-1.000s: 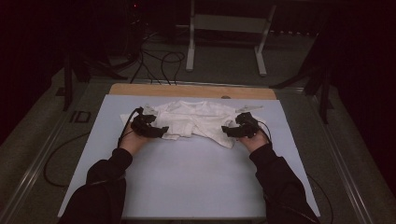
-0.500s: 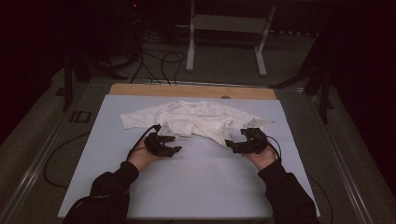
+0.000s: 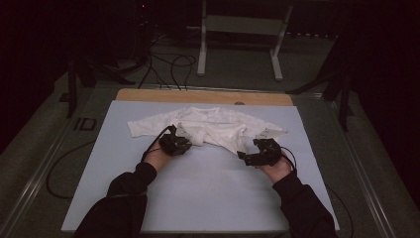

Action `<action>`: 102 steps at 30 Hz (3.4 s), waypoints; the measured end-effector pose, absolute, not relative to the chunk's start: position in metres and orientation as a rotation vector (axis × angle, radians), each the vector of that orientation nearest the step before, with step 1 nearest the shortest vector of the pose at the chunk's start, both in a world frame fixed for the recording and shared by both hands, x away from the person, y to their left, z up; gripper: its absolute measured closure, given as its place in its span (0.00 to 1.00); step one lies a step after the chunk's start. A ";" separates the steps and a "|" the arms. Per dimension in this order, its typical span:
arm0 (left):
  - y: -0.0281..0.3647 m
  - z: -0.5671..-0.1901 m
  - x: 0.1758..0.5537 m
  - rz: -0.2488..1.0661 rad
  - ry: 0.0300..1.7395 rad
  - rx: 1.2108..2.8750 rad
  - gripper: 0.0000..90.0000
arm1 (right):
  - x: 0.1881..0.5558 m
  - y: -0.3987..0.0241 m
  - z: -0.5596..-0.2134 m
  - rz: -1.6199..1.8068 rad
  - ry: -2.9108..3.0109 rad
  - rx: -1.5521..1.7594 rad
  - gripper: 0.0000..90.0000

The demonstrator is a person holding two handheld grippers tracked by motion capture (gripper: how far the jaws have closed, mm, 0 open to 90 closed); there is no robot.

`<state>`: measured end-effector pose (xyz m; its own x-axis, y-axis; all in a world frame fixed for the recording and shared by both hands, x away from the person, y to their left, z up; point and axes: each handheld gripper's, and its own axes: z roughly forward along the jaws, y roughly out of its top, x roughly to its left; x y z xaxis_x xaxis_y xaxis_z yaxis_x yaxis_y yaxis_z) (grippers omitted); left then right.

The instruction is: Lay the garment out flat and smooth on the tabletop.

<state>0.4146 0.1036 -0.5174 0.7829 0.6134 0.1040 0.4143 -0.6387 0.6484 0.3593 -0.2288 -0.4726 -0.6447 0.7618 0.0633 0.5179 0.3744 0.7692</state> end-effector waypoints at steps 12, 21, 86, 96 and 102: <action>0.113 -0.482 0.389 0.378 0.667 2.313 1.00 | 0.359 -0.232 -0.471 1.140 2.333 1.122 0.18; 0.138 -0.453 0.348 0.304 0.559 2.280 1.00 | 0.359 -0.233 -0.469 1.146 2.327 1.124 0.18; 0.139 -0.506 0.327 0.254 0.531 2.412 0.96 | 0.373 -0.223 -0.503 0.900 2.560 0.935 1.00; 0.128 -0.487 0.304 0.182 0.450 2.424 0.98 | 0.343 -0.225 -0.480 0.952 2.561 0.897 1.00; 0.115 -0.479 0.280 0.124 0.390 2.438 0.98 | 0.309 -0.218 -0.477 0.936 2.654 0.870 1.00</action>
<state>0.2802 0.1149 -0.4785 0.9512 0.3084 -0.0096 0.2462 -0.7400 0.6259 0.3092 -0.2177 -0.4767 -0.8081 0.5889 0.0110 0.4655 0.6271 0.6246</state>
